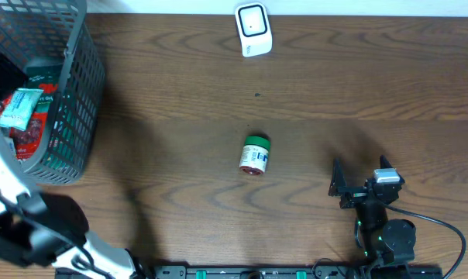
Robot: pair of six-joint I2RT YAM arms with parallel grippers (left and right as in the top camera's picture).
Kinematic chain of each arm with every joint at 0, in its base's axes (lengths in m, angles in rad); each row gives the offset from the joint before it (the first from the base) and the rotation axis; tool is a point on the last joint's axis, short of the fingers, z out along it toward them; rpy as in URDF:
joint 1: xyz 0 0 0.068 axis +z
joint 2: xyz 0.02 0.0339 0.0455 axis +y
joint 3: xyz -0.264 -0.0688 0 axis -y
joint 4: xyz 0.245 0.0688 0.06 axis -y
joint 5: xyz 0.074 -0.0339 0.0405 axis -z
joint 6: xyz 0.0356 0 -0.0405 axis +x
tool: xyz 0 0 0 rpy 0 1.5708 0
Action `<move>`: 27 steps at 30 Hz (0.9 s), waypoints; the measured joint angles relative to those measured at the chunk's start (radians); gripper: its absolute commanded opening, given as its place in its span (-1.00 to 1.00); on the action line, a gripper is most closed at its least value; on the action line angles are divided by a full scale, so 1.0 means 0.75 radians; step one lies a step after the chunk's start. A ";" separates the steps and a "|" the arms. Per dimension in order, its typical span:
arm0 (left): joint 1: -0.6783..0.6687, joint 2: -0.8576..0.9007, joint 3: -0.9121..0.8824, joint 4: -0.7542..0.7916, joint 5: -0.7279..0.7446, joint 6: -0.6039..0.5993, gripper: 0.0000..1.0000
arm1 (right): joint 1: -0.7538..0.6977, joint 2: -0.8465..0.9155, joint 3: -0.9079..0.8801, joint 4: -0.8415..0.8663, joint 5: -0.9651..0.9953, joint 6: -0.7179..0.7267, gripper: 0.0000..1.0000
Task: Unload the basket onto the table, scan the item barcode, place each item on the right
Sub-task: 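Reach the left gripper back into the basket toward the red snack bag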
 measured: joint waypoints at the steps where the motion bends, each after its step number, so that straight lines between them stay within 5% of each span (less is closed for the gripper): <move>1: -0.001 0.034 -0.003 -0.013 0.001 0.000 0.89 | 0.000 0.000 0.000 0.000 0.000 0.000 0.98; 27: 0.004 0.515 -0.042 -0.057 -0.083 0.025 0.59 | 0.000 0.000 0.000 0.000 0.000 0.000 0.99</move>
